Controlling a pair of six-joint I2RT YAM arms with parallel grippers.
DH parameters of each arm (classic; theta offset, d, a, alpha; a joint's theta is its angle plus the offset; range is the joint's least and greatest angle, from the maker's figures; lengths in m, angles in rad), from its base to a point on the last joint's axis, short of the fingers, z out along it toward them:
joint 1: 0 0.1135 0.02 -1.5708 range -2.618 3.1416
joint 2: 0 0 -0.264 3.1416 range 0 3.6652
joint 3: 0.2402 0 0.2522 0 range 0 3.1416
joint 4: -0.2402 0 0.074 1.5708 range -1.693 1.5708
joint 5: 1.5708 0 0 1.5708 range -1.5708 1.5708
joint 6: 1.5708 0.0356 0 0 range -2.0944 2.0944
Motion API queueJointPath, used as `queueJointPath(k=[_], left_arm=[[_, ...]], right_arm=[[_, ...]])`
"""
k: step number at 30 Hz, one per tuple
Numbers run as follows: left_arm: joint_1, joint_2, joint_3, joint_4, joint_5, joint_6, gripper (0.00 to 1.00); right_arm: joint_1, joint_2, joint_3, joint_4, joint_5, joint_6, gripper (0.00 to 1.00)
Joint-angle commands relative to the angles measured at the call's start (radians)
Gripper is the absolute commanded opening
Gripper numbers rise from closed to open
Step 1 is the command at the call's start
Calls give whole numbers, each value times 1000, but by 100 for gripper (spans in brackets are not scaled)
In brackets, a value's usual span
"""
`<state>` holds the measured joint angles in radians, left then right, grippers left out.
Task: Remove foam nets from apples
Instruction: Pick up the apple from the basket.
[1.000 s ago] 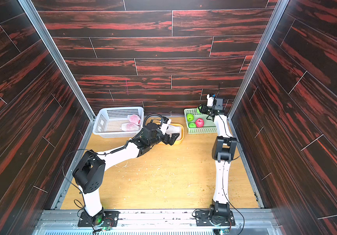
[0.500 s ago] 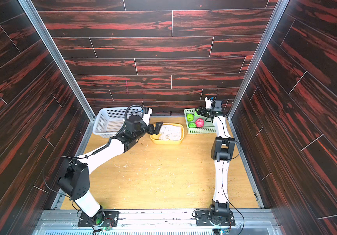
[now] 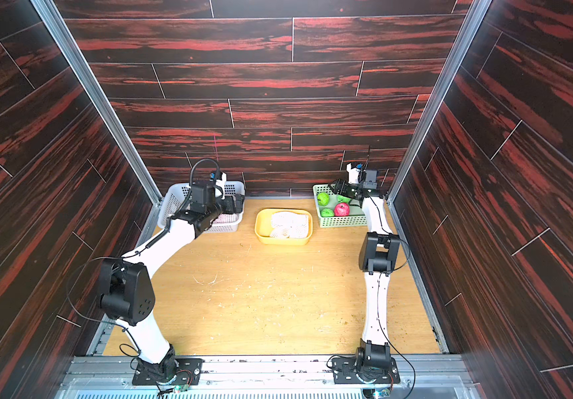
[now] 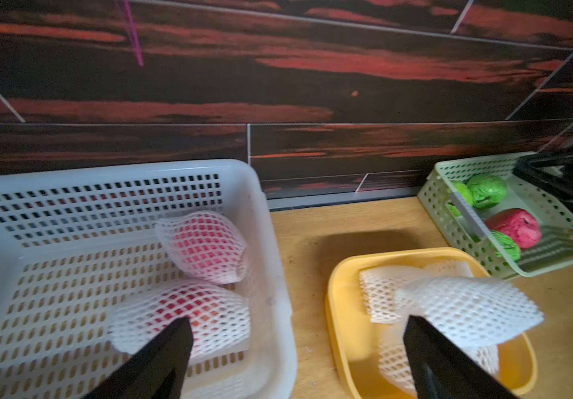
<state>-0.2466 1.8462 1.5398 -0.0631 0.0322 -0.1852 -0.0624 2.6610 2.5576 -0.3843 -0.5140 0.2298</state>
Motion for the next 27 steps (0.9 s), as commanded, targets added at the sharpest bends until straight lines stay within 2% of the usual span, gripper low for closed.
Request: queueJointPath(k=[1, 3, 7, 12, 16, 20, 23, 27], left_arm=[[41, 79, 108, -166, -18, -29, 100], [64, 138, 186, -234, -13, -42, 100], [90, 271, 359, -360, -16, -36, 100], [120, 371, 501, -486, -43, -16, 100], [131, 439, 599, -545, -33, 12, 100], [133, 507, 698, -571, -44, 81, 100], [141, 575, 783, -566, -17, 115, 100], [146, 707, 988, -661, 1, 131, 100]], right_arm=[[42, -159, 14, -76, -54, -29, 81], [74, -260, -40, -105, -37, -71, 81], [135, -512, -336, -25, -22, -87, 81], [191, -864, -873, 264, -26, -47, 82], [243, -1108, -1321, 633, -84, 3, 84], [310, -1230, -1592, 828, -112, -2, 84], [358, -1260, -1694, 856, -112, -24, 84], [393, -1262, -1779, 906, -106, 14, 84]])
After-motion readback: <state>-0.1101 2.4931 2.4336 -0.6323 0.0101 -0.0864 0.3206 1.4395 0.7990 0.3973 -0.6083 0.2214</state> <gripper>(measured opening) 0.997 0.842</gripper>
